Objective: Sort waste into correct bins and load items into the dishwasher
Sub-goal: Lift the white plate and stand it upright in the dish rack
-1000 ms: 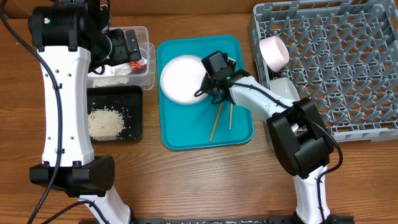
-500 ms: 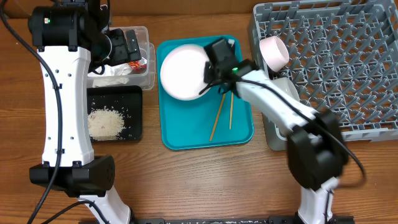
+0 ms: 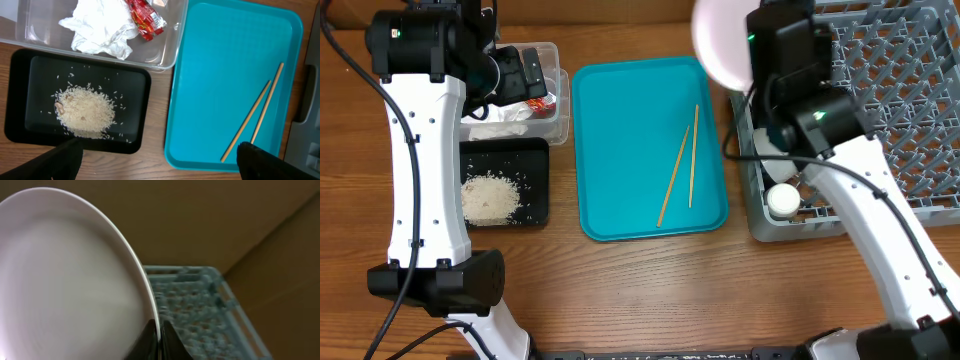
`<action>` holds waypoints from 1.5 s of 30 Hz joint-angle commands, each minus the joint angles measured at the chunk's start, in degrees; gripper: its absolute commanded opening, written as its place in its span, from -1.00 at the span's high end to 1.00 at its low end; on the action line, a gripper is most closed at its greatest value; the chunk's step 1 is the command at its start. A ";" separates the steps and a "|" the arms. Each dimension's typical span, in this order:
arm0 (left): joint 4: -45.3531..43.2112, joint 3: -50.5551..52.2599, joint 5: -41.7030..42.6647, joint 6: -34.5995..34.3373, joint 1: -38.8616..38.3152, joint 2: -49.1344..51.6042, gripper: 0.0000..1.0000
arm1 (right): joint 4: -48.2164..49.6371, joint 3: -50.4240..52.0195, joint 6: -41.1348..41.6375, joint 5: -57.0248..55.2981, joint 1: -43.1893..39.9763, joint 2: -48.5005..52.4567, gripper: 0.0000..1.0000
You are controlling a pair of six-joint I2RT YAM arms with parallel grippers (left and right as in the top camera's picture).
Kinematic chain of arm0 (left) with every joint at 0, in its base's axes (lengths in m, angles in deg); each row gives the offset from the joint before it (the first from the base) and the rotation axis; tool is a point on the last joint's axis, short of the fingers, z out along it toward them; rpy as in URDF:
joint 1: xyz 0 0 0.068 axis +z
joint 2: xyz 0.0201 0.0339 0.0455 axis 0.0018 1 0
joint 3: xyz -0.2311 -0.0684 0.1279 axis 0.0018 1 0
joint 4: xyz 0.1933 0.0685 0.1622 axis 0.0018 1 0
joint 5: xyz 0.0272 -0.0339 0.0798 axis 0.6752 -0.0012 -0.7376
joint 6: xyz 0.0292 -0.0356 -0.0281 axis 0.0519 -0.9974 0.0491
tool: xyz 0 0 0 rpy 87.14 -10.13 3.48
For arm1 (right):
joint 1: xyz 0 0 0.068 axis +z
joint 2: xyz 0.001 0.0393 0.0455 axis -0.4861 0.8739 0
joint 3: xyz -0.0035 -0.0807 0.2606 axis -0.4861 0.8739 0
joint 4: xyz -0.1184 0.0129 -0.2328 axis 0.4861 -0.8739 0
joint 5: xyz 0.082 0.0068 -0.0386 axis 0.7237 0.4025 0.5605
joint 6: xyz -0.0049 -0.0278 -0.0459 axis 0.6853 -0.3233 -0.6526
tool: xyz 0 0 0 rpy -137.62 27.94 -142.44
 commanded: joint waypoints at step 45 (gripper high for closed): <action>-0.07 -0.48 -0.57 0.50 0.22 -1.18 -1.00 | 6.19 -1.11 -7.65 14.08 -21.09 15.21 -0.84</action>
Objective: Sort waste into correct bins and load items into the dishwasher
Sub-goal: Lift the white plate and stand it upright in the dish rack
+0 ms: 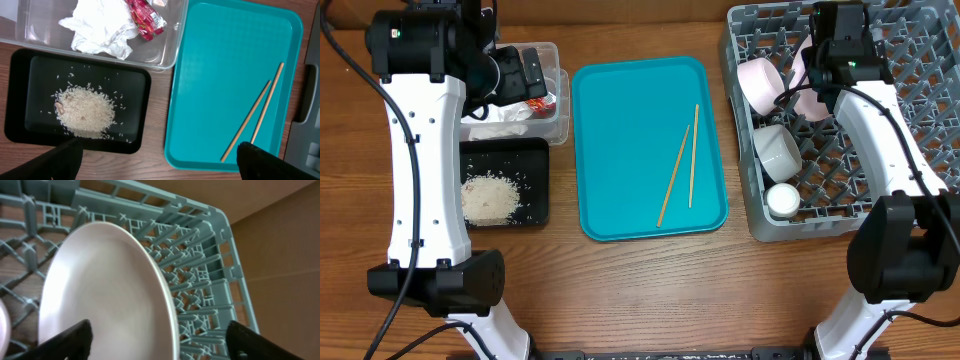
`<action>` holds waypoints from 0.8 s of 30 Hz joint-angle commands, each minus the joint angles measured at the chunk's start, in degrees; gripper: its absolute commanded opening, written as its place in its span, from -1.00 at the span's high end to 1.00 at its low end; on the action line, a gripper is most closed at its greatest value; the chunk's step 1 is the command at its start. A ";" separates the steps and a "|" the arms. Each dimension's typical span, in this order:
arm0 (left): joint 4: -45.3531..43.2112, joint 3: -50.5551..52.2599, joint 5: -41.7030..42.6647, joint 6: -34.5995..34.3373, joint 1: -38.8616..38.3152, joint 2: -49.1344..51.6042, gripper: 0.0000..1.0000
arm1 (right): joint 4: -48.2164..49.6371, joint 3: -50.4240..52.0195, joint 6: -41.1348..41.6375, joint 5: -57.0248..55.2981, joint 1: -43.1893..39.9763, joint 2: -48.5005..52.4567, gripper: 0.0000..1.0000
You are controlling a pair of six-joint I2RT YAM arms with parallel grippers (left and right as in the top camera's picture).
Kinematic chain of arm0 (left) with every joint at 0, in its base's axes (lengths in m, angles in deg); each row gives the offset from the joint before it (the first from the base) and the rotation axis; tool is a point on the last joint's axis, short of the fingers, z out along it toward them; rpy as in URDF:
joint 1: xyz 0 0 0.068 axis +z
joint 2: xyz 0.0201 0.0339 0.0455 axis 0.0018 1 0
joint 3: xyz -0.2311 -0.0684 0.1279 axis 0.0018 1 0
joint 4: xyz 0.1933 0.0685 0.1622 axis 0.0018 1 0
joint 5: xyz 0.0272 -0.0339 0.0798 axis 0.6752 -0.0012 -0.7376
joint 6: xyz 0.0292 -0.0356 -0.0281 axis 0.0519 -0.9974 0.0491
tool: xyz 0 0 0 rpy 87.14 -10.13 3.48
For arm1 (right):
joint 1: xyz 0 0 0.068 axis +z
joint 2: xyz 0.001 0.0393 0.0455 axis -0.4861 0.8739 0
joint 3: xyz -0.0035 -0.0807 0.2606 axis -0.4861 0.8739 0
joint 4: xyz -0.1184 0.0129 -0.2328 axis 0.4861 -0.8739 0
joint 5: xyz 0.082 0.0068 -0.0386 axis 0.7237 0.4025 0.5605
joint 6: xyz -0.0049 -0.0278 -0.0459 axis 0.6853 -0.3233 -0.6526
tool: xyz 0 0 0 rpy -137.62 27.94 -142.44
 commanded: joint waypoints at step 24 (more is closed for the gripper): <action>-0.07 -0.48 -0.59 0.50 0.22 -1.18 -0.99 | -13.07 3.13 45.66 47.17 18.49 -10.21 -0.58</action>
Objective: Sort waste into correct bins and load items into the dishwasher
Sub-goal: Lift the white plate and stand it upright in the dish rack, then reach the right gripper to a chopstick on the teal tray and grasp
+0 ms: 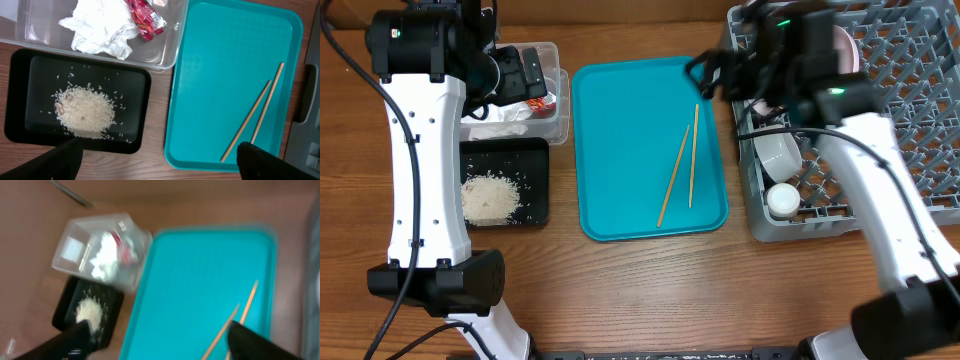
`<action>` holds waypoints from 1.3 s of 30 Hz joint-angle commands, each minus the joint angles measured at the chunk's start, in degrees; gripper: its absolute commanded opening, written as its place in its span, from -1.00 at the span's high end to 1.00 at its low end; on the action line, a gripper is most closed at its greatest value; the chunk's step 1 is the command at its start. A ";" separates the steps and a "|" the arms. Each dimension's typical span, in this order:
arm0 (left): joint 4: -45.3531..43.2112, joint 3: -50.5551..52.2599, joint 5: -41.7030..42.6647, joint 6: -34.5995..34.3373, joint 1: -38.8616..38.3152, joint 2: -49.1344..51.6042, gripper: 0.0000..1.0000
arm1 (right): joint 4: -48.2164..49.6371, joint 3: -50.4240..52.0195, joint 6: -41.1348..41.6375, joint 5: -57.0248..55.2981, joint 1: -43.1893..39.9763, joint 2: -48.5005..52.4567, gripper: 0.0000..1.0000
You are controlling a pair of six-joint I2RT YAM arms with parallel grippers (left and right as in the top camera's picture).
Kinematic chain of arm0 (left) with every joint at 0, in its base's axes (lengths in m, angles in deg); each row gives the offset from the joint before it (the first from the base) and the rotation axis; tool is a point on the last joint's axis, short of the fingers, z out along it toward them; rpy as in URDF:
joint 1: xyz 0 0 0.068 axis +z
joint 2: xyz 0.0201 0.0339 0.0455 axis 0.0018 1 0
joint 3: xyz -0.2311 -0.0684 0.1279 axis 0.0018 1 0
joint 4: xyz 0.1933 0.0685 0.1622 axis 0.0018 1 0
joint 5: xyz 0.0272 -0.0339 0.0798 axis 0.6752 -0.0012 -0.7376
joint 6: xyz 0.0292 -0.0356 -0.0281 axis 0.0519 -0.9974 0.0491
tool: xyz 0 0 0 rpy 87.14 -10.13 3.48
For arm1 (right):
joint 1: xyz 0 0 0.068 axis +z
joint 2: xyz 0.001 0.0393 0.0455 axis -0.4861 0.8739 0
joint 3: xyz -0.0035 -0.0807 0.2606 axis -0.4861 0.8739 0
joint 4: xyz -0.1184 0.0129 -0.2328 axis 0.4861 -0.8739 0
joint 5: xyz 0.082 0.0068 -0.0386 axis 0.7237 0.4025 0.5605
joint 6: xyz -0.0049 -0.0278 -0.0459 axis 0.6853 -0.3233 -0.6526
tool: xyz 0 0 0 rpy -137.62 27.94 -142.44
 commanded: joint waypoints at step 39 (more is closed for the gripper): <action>-0.07 -0.48 -0.59 0.50 0.22 -1.18 -1.00 | -9.51 1.42 33.05 -24.59 17.27 27.87 0.42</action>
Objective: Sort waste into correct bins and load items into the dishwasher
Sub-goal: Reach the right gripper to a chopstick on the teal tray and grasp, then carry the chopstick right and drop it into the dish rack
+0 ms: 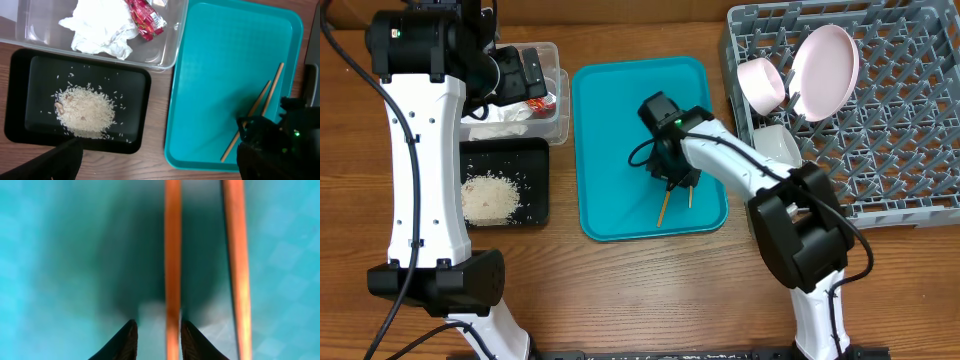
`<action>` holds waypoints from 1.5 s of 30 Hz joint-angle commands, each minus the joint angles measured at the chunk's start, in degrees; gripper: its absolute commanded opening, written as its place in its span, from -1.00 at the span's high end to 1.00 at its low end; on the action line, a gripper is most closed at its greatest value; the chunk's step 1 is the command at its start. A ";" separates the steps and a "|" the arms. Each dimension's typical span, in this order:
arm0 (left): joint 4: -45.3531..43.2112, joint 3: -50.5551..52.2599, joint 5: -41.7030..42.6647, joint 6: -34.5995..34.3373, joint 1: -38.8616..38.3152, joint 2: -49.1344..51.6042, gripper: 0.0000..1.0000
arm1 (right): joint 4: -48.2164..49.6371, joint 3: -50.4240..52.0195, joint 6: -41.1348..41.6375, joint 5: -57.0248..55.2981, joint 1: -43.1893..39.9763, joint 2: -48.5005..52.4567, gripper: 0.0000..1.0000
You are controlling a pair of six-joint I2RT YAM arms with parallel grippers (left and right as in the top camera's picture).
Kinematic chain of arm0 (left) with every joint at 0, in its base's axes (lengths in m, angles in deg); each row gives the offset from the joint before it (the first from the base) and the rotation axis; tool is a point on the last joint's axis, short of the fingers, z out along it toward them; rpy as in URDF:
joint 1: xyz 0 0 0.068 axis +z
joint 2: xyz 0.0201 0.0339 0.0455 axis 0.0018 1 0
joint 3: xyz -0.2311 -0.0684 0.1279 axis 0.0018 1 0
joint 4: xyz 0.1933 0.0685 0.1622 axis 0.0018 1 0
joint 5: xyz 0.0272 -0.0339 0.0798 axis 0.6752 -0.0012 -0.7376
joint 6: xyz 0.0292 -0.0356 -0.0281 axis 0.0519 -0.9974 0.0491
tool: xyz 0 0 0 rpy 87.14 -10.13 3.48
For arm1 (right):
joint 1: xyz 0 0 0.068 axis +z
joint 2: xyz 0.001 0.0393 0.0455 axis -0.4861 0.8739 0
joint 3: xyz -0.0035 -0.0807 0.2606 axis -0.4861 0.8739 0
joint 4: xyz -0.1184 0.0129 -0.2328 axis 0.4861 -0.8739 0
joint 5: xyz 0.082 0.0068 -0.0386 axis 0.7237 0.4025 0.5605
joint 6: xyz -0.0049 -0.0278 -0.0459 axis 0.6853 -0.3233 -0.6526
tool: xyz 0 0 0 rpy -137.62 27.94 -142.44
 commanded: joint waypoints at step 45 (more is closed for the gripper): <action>-0.07 -0.48 -0.57 0.50 0.22 -1.18 -1.00 | -36.17 -30.73 -24.30 -4.04 -41.20 -14.97 0.92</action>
